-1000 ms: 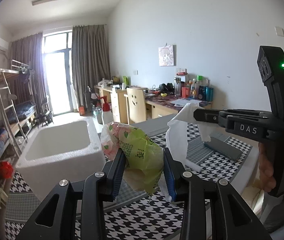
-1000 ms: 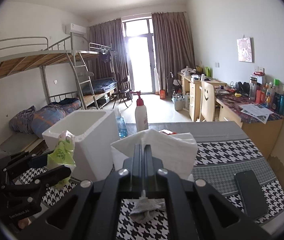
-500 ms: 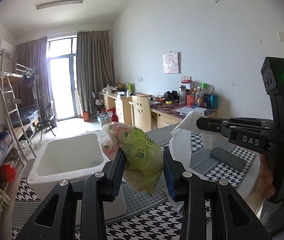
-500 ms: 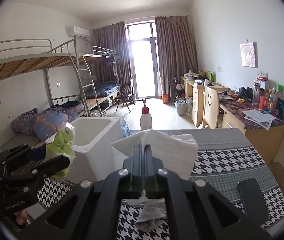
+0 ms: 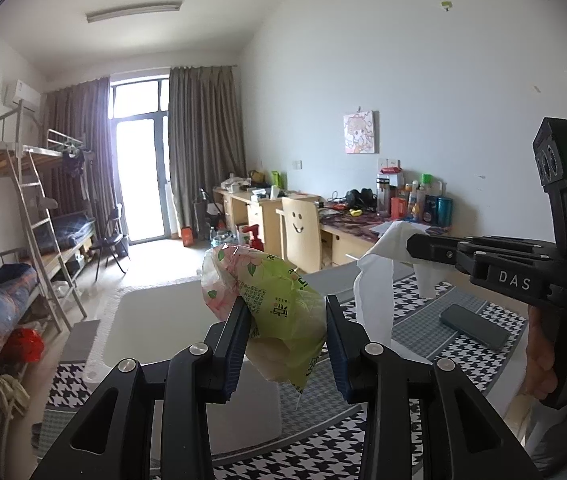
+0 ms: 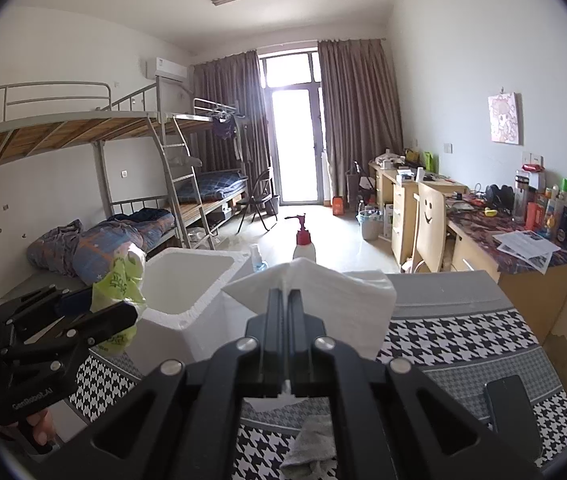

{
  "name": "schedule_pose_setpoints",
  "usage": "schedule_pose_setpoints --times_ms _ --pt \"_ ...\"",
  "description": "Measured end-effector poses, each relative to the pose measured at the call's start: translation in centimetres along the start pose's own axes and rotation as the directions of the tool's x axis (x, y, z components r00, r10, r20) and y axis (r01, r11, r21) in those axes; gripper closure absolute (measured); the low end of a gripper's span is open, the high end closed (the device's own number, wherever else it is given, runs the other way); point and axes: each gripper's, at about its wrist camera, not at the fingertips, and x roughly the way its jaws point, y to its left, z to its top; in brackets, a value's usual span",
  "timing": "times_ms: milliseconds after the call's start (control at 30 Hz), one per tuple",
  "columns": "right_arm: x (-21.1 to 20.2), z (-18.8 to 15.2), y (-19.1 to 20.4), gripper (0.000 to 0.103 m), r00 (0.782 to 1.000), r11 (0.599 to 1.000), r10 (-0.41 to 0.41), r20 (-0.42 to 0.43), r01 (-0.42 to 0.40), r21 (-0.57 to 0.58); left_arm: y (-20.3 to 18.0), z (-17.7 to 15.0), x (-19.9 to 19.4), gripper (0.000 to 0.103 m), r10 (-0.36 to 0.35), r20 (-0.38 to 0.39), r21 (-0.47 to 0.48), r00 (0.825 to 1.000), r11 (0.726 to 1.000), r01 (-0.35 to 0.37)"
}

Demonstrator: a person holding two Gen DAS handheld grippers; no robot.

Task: Organize soft objects
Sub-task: 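Lift and carry the plastic bag and white tissue over the white foam box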

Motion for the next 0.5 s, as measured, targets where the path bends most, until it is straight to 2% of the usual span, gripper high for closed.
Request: schedule_pose_setpoints --times_ms 500 --pt "1.5 1.4 0.9 0.099 0.999 0.999 0.047 0.022 -0.046 -0.013 2.0 0.6 0.3 0.065 0.070 0.008 -0.014 0.998 0.997 -0.070"
